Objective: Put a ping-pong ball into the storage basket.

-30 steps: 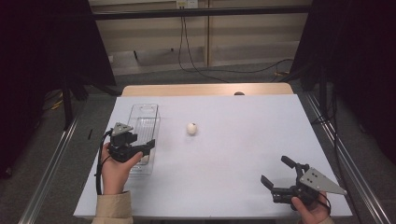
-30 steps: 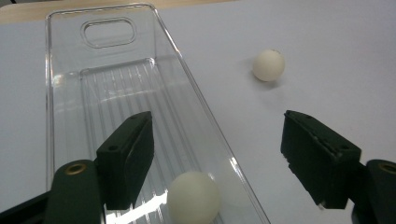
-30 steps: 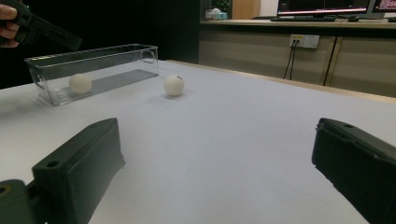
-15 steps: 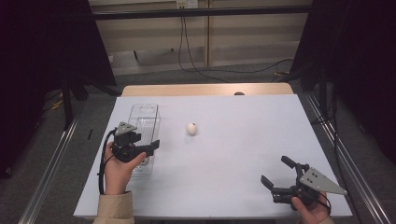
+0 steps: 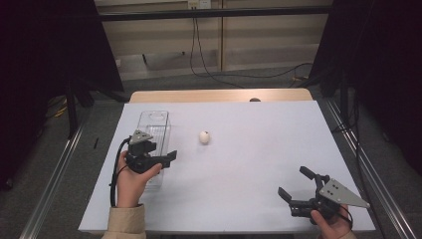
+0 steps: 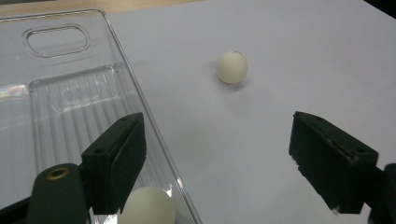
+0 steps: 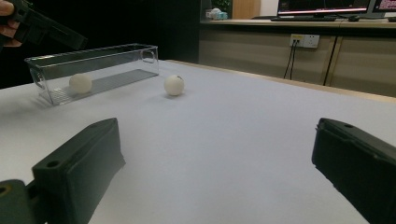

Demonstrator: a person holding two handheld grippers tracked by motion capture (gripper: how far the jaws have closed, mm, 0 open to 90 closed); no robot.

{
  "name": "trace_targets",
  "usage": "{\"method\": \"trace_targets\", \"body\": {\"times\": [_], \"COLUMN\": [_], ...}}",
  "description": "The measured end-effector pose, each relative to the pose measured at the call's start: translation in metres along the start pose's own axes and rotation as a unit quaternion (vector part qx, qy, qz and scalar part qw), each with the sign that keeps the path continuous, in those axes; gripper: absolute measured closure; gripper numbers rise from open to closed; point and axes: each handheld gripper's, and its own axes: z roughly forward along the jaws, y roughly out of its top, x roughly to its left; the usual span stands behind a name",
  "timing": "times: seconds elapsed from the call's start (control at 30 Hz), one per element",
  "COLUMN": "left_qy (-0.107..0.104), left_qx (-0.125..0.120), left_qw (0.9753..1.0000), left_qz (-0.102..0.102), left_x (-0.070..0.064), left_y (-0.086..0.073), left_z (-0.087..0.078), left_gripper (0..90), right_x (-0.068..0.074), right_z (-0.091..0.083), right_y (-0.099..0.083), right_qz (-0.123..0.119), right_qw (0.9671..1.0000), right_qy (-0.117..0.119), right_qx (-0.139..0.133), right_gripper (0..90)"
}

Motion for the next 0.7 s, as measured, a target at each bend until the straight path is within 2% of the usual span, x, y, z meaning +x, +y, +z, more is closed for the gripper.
{"method": "trace_targets", "body": {"times": [0.7], "left_qy": [-0.013], "left_qx": [0.001], "left_qw": [0.9999], "left_qz": [0.007], "left_x": [-0.011], "left_y": [0.002], "left_z": [0.007], "left_gripper": [15.0], "right_x": [0.0], "right_z": [0.0], "right_y": [0.0], "right_qz": [-0.001], "right_qw": [1.0], "right_qy": [0.0], "right_qx": [0.001], "right_gripper": [1.0]}}
